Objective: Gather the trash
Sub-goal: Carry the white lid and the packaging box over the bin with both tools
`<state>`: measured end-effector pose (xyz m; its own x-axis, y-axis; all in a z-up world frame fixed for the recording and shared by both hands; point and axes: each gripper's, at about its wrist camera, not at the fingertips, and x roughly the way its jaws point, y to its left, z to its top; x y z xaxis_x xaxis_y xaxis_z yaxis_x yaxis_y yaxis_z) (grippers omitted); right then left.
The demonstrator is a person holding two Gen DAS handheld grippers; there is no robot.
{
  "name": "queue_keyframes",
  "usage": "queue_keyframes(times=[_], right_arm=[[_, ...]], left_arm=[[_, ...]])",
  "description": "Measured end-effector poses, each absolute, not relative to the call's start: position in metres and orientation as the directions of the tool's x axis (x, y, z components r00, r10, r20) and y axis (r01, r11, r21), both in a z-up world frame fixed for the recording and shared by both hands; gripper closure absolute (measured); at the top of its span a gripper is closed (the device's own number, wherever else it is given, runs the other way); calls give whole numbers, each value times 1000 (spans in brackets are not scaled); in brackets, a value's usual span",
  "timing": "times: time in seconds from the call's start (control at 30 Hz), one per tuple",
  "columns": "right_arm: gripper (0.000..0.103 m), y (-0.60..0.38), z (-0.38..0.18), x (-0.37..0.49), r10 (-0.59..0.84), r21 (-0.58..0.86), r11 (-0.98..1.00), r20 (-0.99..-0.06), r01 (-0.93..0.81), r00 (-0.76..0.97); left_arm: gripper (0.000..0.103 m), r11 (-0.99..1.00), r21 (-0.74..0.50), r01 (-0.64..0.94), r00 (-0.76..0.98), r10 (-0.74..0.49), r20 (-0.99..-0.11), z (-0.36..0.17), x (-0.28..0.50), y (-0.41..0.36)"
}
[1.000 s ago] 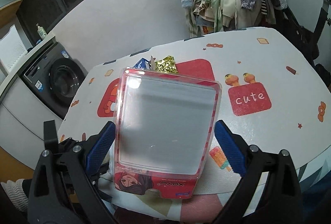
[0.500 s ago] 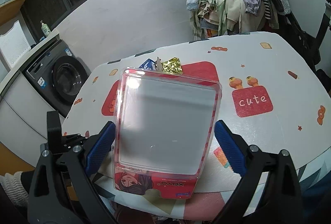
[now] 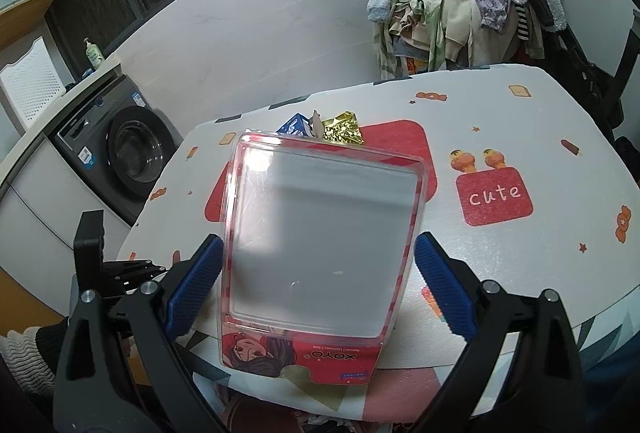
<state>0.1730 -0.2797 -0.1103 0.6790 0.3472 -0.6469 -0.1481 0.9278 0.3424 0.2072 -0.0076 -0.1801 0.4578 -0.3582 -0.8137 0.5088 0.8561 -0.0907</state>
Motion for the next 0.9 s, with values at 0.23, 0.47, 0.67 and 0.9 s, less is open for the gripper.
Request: queue_keyframes(times=[0.23,0.47,0.67,0.9], right_arm=[[9,-271,-107,164,361,338,925,-646,-172,673],[9,-258,-105,141,373,325,924,-651,-202,661],[9,-242,-109,115,384,311,922,-665,-230,640],[9,-217,-127,79,393,281,919,-706,-276,590]], left_arm=[[88,845,-157,512,463,-425,-778,-155,182,-4],[88,836,-213,505,496,-483,-722,-122,137,-1],[88,837,-229,498,524,-501,-689,-102,95,3],[88,840,-232,490,536,-500,-680,-98,58,11]])
